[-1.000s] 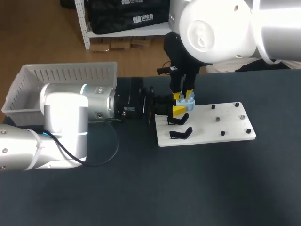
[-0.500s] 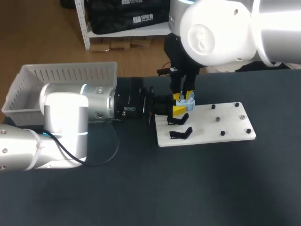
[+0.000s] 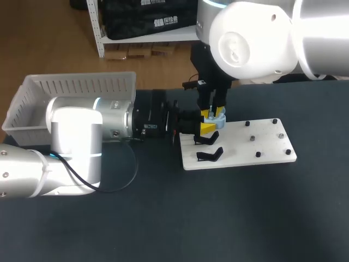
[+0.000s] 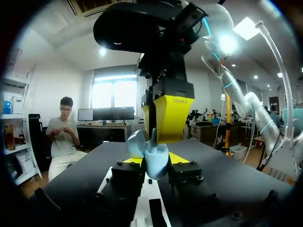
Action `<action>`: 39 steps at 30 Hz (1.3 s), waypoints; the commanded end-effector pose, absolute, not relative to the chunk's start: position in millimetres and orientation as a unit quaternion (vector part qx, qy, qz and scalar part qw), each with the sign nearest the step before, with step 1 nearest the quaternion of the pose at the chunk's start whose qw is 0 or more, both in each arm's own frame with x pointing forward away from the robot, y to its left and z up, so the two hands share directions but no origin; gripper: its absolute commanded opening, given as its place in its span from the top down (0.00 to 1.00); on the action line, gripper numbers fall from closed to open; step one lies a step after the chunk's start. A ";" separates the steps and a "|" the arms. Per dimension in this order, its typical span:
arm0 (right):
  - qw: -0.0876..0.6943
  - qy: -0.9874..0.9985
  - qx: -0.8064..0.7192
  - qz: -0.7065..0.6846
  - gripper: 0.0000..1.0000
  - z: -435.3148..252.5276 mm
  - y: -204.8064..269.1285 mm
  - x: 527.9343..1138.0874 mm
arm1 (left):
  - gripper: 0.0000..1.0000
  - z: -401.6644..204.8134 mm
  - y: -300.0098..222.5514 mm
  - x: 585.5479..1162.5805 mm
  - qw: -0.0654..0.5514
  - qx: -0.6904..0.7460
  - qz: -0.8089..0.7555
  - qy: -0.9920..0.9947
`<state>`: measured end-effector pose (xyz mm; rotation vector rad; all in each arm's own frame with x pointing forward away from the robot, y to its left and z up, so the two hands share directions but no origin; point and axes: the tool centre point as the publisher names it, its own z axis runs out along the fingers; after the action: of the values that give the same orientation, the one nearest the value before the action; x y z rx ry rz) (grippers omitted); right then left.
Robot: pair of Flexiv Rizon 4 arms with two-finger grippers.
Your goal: Pick up each earbud case from the left stands, insert the matching earbuds, close the lid, and place the case in the box.
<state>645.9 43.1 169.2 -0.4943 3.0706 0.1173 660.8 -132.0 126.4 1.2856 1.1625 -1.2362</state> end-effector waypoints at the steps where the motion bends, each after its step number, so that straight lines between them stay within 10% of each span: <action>1: 0.014 0.986 -0.160 0.038 1.00 166.4 43.1 646.5 | 1.00 126.1 -132.1 660.0 0.488 0.527 -0.507 0.476; 12: 0.009 0.986 -0.163 0.032 1.00 163.7 43.6 648.3 | 1.00 126.1 -132.1 660.0 0.488 0.527 -0.507 0.476; 19: 0.010 0.986 -0.165 0.033 0.40 165.7 43.3 648.2 | 1.00 126.1 -132.1 660.0 0.488 0.527 -0.507 0.476; 34: 0.046 0.987 -0.148 0.041 0.35 188.1 34.7 645.8 | 1.00 126.1 -132.1 660.0 0.488 0.527 -0.507 0.476; 39: 0.071 0.993 -0.073 0.052 0.00 193.3 13.2 666.6 | 1.00 126.1 -132.1 660.0 0.488 0.527 -0.507 0.476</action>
<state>667.1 27.3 194.5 -0.2877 3.0263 0.1148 661.2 -132.3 126.5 1.2855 1.1600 -1.2365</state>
